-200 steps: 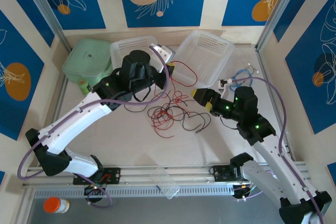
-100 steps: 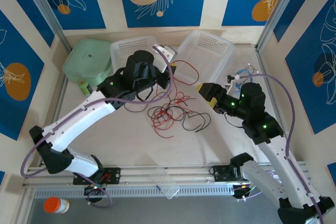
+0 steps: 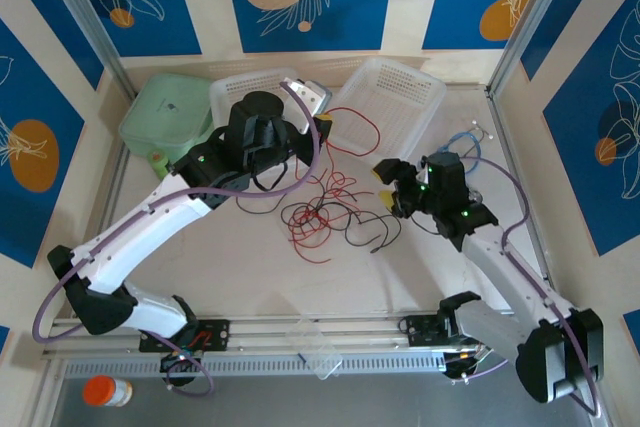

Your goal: Untangle the cables

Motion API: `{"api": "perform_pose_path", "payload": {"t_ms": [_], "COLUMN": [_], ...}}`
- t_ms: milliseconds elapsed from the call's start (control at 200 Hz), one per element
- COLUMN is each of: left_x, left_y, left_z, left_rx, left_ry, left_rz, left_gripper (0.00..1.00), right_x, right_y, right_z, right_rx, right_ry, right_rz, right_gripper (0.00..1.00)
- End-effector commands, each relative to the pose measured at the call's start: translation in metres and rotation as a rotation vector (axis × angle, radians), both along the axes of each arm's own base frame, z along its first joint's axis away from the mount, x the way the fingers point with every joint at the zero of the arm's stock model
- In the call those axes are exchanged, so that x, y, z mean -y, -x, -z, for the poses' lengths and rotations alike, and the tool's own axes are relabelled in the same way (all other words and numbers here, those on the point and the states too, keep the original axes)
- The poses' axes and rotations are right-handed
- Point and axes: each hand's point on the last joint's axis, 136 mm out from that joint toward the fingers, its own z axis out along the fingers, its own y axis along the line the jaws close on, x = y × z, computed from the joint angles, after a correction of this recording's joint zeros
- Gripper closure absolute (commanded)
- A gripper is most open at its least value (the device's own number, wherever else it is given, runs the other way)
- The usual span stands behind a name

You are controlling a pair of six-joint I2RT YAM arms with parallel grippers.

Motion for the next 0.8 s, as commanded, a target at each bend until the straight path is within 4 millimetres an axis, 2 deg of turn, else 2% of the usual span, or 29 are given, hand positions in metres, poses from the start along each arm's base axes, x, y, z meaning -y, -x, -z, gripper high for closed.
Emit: {"api": "perform_pose_path", "payload": {"t_ms": [0,95,210,345,600,795], "left_x": [-0.007,-0.007,-0.007,-0.007,-0.01,-0.016], "left_y": [0.007,0.008,0.008,0.008,0.012,0.017], "left_z": [-0.023,-0.026,-0.025,-0.024,-0.027,-0.035], "left_rx": [0.018,0.022,0.024,0.023,0.027,0.039], "left_ry": [0.062,0.066,0.065,0.065,0.076,0.092], "left_rz": [0.009,0.012,0.011,0.013,0.019,0.019], "left_gripper": [1.0,1.0,1.0,1.0,1.0,1.0], "right_x": [-0.014,-0.027,-0.041,-0.049,-0.05,-0.047], "right_y": [-0.012,-0.015,-0.015,-0.015,-0.023,-0.028], "right_z": [-0.019,-0.011,-0.006,0.0,0.006,0.006], "right_rx": [0.023,-0.015,-0.056,-0.08,-0.093,-0.089], "right_ry": [-0.049,-0.077,-0.091,-0.084,-0.072,-0.07], "right_rz": [0.0,-0.007,-0.028,-0.028,-0.006,0.015], "right_gripper": [0.32,0.37,0.37,0.39,0.61,0.95]}}
